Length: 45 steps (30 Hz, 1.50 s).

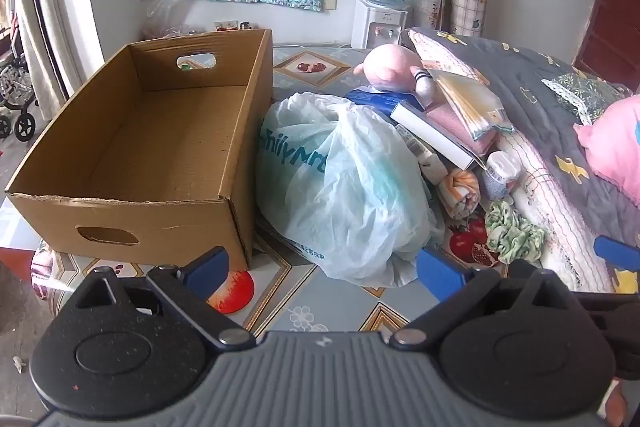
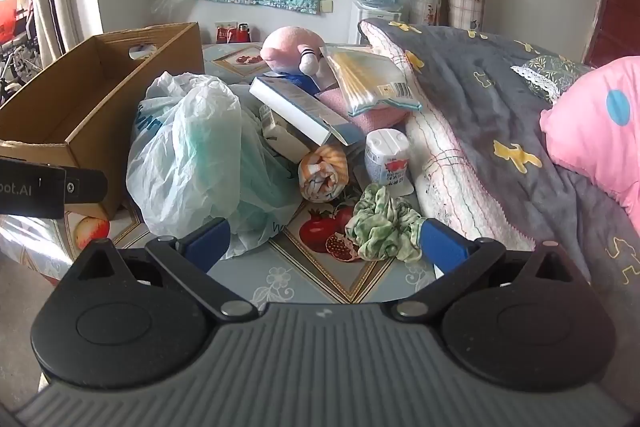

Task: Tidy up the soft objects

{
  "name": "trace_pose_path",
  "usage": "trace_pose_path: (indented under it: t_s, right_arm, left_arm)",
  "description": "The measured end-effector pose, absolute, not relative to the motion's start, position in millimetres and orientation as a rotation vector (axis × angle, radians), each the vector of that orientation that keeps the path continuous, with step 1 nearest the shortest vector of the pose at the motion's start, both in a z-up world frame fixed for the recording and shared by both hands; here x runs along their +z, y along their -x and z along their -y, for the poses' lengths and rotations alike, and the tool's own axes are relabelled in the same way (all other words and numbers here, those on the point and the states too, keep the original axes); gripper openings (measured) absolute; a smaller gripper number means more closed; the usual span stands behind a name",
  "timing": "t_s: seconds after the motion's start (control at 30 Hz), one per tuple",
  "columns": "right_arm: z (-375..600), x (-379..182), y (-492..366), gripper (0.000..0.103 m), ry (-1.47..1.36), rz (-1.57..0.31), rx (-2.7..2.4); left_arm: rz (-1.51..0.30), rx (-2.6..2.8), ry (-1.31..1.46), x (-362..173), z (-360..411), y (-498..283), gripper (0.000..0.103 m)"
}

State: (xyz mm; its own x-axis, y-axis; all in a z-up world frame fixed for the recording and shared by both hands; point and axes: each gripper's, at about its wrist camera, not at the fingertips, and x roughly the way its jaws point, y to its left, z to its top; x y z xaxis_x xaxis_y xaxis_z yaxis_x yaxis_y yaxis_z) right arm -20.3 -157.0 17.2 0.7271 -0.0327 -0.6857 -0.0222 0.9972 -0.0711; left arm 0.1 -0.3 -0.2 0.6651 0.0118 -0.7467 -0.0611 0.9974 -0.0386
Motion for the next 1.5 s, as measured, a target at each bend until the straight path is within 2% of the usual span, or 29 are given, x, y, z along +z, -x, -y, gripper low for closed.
trace_pose_path:
  t_s: [1.5]
  right_arm:
    - [148.0, 21.4, 13.9, 0.102, 0.048, -0.781, 0.043]
  left_arm:
    - [-0.848, 0.034, 0.089, -0.5, -6.5, 1.8, 0.101]
